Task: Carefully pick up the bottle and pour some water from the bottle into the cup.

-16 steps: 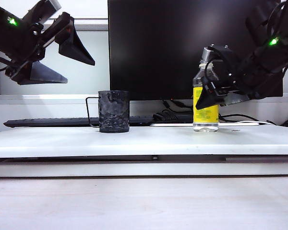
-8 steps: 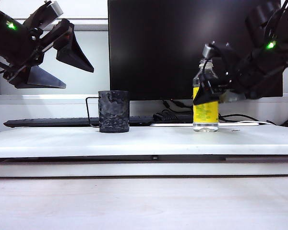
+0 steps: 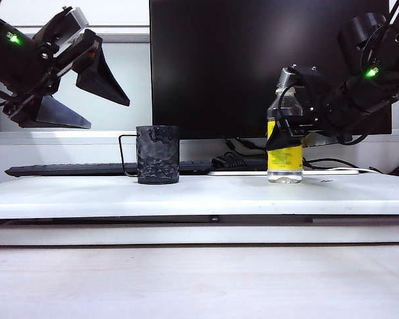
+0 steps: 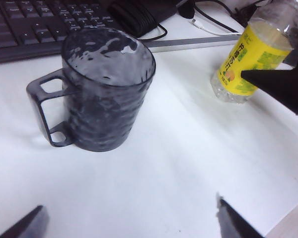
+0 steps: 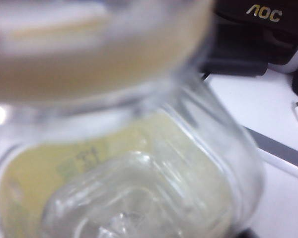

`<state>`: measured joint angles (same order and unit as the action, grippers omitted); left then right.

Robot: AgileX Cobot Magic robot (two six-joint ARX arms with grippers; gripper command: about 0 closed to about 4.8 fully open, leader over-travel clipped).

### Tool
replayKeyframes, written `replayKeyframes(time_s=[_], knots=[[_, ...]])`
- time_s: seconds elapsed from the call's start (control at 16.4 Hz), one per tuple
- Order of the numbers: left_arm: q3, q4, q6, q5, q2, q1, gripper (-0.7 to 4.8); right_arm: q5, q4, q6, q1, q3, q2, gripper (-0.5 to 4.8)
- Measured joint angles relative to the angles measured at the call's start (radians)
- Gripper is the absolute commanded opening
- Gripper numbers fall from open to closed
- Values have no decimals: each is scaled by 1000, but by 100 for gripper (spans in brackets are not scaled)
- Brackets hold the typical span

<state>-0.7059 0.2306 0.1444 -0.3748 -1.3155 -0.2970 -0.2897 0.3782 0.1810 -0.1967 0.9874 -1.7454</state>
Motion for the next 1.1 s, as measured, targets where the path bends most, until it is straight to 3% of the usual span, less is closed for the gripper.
replayKeyframes(time_s=[0.06,0.12,0.43,0.61,1.1], knots=[[0,0,-4,0,0,0,479,2,2,0,-1,0,0,176],[0,0,-8,0,0,0,479,0,1,2,-1,0,0,144],[0,0,-14,0,0,0,479,-1,3,1,-1,0,2,150],[0,0,-14,0,0,0,479,0,14,2,-1,-6,43,222],[0,0,-14,0,0,0,479,-1,-6,3,-44,71,159,199]])
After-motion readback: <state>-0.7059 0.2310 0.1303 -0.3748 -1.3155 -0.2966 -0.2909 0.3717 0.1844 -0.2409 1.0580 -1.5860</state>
